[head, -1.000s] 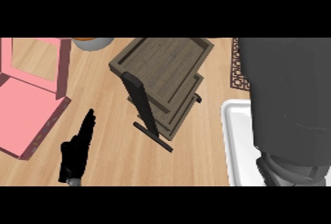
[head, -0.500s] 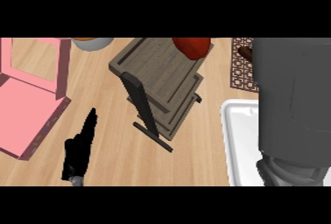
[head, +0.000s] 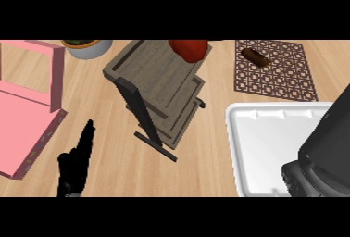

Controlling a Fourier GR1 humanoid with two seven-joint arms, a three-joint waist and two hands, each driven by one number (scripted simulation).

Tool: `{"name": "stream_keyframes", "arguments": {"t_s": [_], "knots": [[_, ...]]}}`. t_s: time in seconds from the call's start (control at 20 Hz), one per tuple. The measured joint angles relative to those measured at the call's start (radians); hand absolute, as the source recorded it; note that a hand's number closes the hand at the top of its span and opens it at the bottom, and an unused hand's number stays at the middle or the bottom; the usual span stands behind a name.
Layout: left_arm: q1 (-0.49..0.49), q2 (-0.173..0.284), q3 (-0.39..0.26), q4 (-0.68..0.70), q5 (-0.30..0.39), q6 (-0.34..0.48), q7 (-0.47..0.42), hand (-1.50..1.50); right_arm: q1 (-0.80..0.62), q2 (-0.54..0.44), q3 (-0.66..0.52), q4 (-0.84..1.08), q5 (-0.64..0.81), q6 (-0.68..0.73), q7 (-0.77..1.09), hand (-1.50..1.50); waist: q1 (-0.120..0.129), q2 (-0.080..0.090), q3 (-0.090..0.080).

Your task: Pick the bell pepper from the tray and place it in the tiered basket

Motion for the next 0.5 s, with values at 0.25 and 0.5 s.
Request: {"name": "stream_keyframes", "arguments": {"t_s": [0.25, 0.5], "knots": [[0.027, 0.005, 0.018, -0.005, 0.007, 0.006, -0.002, 0.0, 0.022, -0.056, -0.116, -0.179, -0.005, 0.078, 0.015, -1.5, -0.032, -0.012, 0.002], [0.048, 0.004, 0.03, -0.014, 0.01, 0.019, 0.006, 0.0, 0.081, -0.102, -0.245, -0.351, -0.096, 0.187, -0.005, -1.5, -0.065, -0.022, 0.004]]}}
